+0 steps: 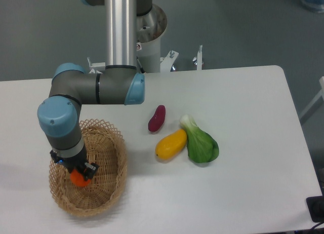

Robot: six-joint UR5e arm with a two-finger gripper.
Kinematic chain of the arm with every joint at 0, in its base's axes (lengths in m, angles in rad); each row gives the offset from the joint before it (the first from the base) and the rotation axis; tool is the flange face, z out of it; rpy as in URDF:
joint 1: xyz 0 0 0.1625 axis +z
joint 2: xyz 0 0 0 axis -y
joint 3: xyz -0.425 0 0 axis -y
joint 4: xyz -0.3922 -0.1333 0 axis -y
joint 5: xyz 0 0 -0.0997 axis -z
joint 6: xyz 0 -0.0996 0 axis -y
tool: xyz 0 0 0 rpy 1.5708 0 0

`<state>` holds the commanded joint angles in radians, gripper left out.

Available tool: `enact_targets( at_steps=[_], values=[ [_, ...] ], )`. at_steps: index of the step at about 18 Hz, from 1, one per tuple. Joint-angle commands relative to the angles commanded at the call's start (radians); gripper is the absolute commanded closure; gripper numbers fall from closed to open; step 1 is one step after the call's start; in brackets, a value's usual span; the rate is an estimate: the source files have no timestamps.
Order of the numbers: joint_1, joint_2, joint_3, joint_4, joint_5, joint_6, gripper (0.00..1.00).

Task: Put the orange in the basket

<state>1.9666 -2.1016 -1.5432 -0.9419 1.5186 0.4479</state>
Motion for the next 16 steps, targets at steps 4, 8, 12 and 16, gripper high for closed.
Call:
enact_targets(
  at_steps=[4,8,12,16],
  values=[
    [-0.002,-0.002,0.002,0.0,0.0,0.0,0.48],
    [-0.002,-0.002,0.006,0.002,0.0,0.002,0.27],
    [-0.002,0.003,0.006,0.003,0.0,0.003,0.06],
    [0.002,0.028,0.028,0.002,-0.002,0.014,0.0]
  ],
)
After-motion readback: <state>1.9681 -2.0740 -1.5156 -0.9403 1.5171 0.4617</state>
